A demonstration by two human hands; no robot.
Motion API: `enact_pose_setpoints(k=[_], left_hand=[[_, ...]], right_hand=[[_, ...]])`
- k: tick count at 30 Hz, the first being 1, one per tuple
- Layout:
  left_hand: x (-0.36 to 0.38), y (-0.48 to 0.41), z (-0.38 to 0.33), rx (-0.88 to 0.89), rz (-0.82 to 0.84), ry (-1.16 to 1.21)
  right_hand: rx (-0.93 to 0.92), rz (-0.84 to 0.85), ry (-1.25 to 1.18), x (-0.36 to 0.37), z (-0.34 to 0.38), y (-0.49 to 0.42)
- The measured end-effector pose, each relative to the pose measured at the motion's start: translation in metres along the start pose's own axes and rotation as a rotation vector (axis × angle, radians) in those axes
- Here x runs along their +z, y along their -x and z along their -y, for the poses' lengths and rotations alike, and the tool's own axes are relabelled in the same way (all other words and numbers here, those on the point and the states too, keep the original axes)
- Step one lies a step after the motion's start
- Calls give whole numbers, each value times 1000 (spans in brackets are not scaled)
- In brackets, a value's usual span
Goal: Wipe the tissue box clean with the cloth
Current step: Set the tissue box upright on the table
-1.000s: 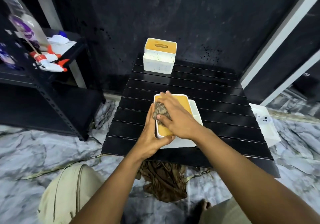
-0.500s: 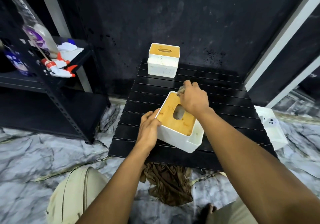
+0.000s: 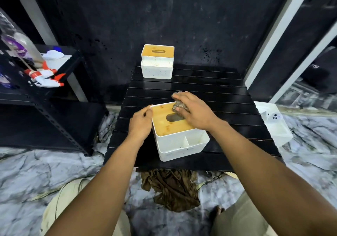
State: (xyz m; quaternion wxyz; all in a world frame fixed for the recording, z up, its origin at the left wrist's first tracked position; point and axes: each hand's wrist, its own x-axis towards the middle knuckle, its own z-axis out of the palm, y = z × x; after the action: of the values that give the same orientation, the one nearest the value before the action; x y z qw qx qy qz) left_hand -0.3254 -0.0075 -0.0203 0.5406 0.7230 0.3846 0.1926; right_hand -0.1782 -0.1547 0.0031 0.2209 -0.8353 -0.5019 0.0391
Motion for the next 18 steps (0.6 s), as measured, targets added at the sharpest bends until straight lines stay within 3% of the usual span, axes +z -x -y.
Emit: enact_pose_setpoints(k=[3,7,9,11,13,15,18], left_hand=[[-1,1,1,35,-36,-110],[4,5,2,46,-49,-148],[6,6,4,72,-28,-185],[7,5,4,103,-3,-227],[8,2,4,109,18,-238],[8,1,4,104,24,-237],[7,1,5,112,22,-236]], right_hand=[[123,-43,-163,-6,-8,1],[376,-222,-321,-3,-6,7],[500,-254,-247,-4,0,13],[368,-249,66,3,10,20],[29,-204,175,14,20,25],[-180,-68,41,14,26,29],[-215,-2,-201,0,30,41]])
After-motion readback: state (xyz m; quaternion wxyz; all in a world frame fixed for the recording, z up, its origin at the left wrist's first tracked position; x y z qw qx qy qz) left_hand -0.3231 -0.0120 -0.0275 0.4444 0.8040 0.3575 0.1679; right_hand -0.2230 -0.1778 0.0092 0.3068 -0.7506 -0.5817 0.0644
